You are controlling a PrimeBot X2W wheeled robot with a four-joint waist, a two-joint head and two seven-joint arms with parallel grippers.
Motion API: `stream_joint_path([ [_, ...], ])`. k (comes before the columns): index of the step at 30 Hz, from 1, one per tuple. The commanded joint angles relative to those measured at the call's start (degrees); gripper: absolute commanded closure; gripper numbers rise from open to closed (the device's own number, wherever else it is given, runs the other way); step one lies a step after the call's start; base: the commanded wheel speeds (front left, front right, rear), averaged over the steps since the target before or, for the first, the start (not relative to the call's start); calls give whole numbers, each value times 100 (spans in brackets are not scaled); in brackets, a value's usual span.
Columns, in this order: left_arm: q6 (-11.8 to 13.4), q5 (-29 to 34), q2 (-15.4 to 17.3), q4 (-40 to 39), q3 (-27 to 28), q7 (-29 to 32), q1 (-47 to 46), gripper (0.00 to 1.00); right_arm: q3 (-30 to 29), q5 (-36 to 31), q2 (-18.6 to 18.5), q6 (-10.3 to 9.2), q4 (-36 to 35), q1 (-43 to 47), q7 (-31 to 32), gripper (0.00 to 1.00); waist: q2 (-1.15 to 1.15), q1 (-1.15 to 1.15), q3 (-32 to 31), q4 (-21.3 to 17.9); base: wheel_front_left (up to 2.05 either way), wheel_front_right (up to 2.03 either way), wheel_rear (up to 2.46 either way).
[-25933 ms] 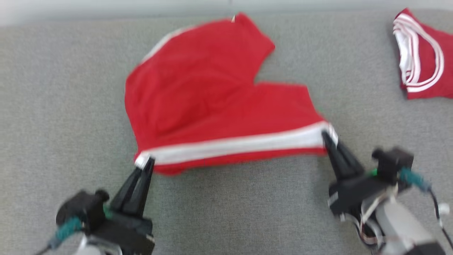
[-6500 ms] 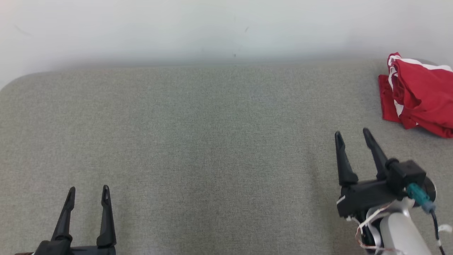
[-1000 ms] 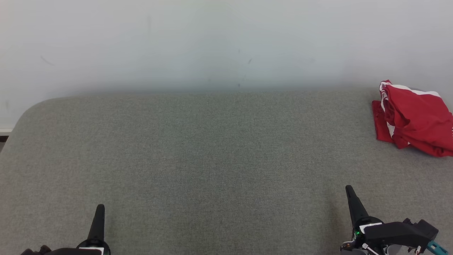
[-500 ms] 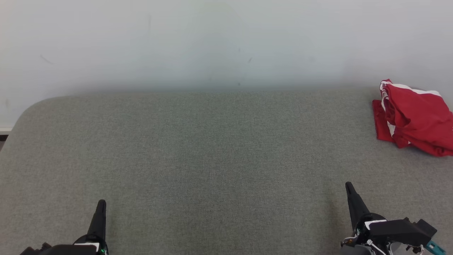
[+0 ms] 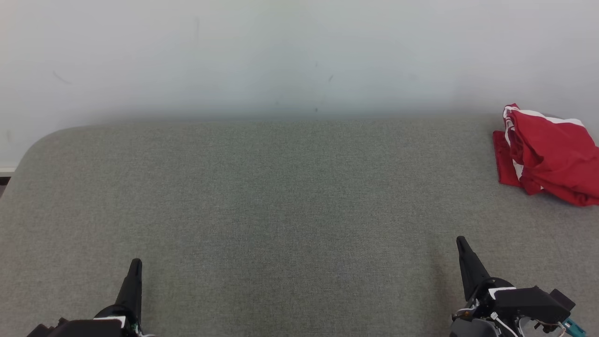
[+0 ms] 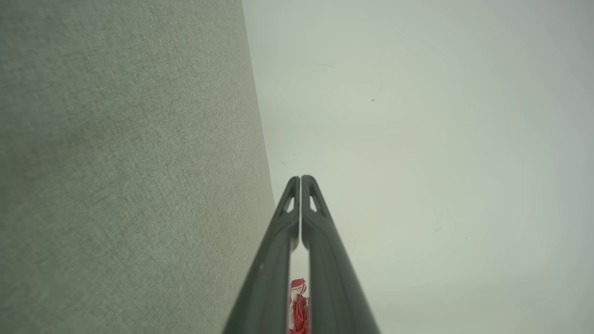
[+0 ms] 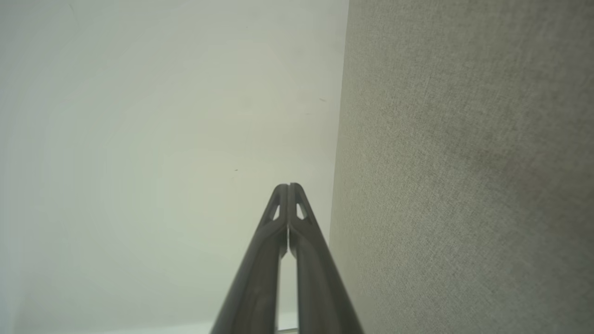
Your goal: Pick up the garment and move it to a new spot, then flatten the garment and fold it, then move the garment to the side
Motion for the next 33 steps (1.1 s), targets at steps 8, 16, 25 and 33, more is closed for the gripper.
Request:
stream_joint_path([
  [8,-15,-218,-4,20,24,53,-82,100,-16,194,28,-12,-27,-49,63,100,0,0,6,1,0,0,0],
  [16,-15,-218,-4,19,22,52,-81,100,-14,194,28,-12,-26,-49,63,100,0,0,6,1,0,0,0],
  [25,-15,-218,-4,19,22,52,-80,100,-14,194,28,-12,-26,-49,63,100,0,0,6,1,0,0,0],
  [33,-15,-218,-4,19,21,51,-80,100,-13,195,27,-12,-26,-49,62,100,0,0,6,1,0,0,0],
])
